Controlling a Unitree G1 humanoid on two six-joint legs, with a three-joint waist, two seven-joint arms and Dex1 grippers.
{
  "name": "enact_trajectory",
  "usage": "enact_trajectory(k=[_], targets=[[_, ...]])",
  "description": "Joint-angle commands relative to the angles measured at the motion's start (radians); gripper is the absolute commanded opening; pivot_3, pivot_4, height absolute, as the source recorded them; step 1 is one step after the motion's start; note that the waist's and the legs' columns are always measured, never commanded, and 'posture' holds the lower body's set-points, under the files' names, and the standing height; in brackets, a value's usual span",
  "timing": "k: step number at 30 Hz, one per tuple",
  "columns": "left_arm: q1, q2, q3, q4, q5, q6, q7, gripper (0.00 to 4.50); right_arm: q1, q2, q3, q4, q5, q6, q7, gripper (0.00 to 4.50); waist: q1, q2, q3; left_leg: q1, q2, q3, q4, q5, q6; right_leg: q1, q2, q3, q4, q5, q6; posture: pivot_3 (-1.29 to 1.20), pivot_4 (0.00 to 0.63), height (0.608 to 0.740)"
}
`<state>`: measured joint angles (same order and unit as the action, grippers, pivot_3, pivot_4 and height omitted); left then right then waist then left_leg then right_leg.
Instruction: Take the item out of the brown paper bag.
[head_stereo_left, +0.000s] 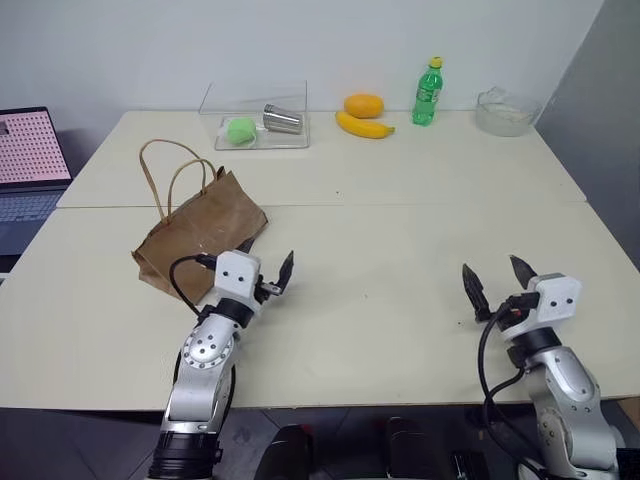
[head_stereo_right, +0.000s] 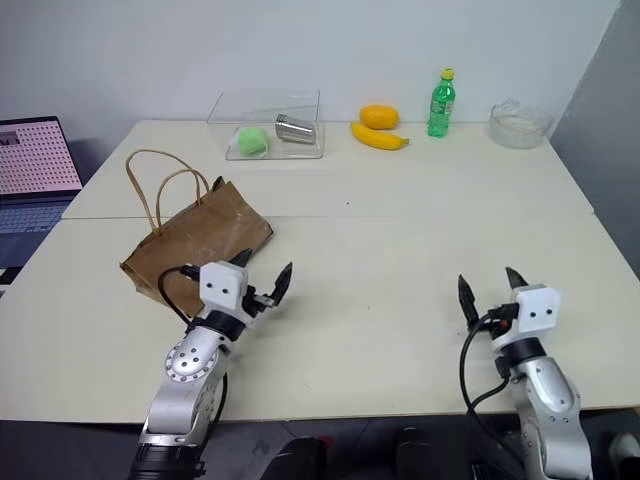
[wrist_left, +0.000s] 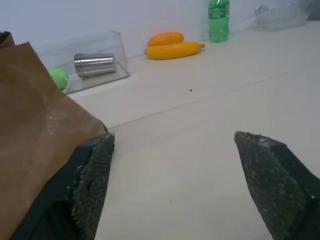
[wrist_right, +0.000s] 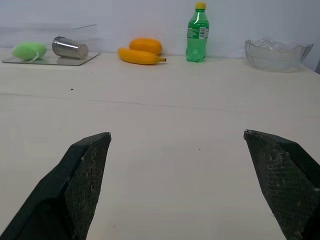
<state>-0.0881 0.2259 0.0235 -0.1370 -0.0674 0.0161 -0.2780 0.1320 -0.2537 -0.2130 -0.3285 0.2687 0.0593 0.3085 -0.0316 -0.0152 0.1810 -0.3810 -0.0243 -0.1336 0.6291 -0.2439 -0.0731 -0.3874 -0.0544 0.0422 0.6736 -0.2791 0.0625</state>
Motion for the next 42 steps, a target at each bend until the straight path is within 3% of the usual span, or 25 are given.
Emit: enact_trajectory(k=[1,18,24,29,32,36,42], targets=[[-0.009,0.001,-0.009,-0.049,0.000,-0.003,-0.003,4.03,-0.004,-0.003,-0.011,-0.015,0.012,-0.027,0.009,4.50,0.000,0.000,0.000,0.000,0.000,0.000,0.000,0.000,0.000,0.000,0.000,0.000,0.000,0.000,0.000,0.00,0.150,0.740],[-0.025,0.023,-0.003,-0.034,0.049,-0.032,0.016,4.03,-0.027,-0.019,0.024,-0.015,-0.006,-0.011,0.035,4.50,0.000,0.000,0.000,0.000,0.000,0.000,0.000,0.000,0.000,0.000,0.000,0.000,0.000,0.000,0.000,0.00,0.150,0.740],[0.022,0.083,0.069,-0.174,-0.101,0.028,-0.079,4.03,-0.105,-0.107,0.114,-0.121,0.075,0.084,0.172,4.50,-0.004,0.000,0.001,0.000,0.001,0.000,0.000,0.000,0.000,-0.001,0.000,0.000,0.000,0.000,0.000,0.00,0.150,0.740],[0.095,0.174,0.218,-0.375,-0.349,0.211,-0.142,4.03,-0.275,-0.186,0.207,-0.184,0.232,0.250,0.322,4.50,-0.007,-0.001,0.002,0.000,0.002,-0.001,0.000,0.000,0.000,0.000,0.001,-0.001,0.000,0.000,0.000,0.00,0.150,0.740],[0.123,0.283,0.381,-0.438,-0.516,0.348,-0.165,4.03,-0.350,-0.223,0.235,-0.171,0.318,0.322,0.417,4.50,-0.002,-0.003,0.003,0.000,0.002,-0.002,-0.001,0.000,0.000,0.000,0.001,-0.001,-0.001,-0.001,-0.001,0.00,0.150,0.740],[0.066,0.445,0.539,-0.344,-0.624,0.430,-0.228,4.03,-0.391,-0.252,0.257,-0.135,0.341,0.337,0.505,4.50,0.003,-0.005,0.005,-0.001,0.001,-0.002,-0.001,0.000,0.000,0.000,0.001,-0.002,-0.002,-0.001,-0.001,0.00,0.150,0.740],[-0.030,0.663,0.595,-0.104,-0.684,0.531,-0.407,4.03,-0.430,-0.257,0.271,-0.094,0.332,0.319,0.588,4.50,-0.001,-0.005,0.005,-0.001,0.002,-0.001,-0.001,0.000,0.000,-0.001,0.001,-0.002,-0.002,-0.001,-0.001,0.00,0.150,0.740]])
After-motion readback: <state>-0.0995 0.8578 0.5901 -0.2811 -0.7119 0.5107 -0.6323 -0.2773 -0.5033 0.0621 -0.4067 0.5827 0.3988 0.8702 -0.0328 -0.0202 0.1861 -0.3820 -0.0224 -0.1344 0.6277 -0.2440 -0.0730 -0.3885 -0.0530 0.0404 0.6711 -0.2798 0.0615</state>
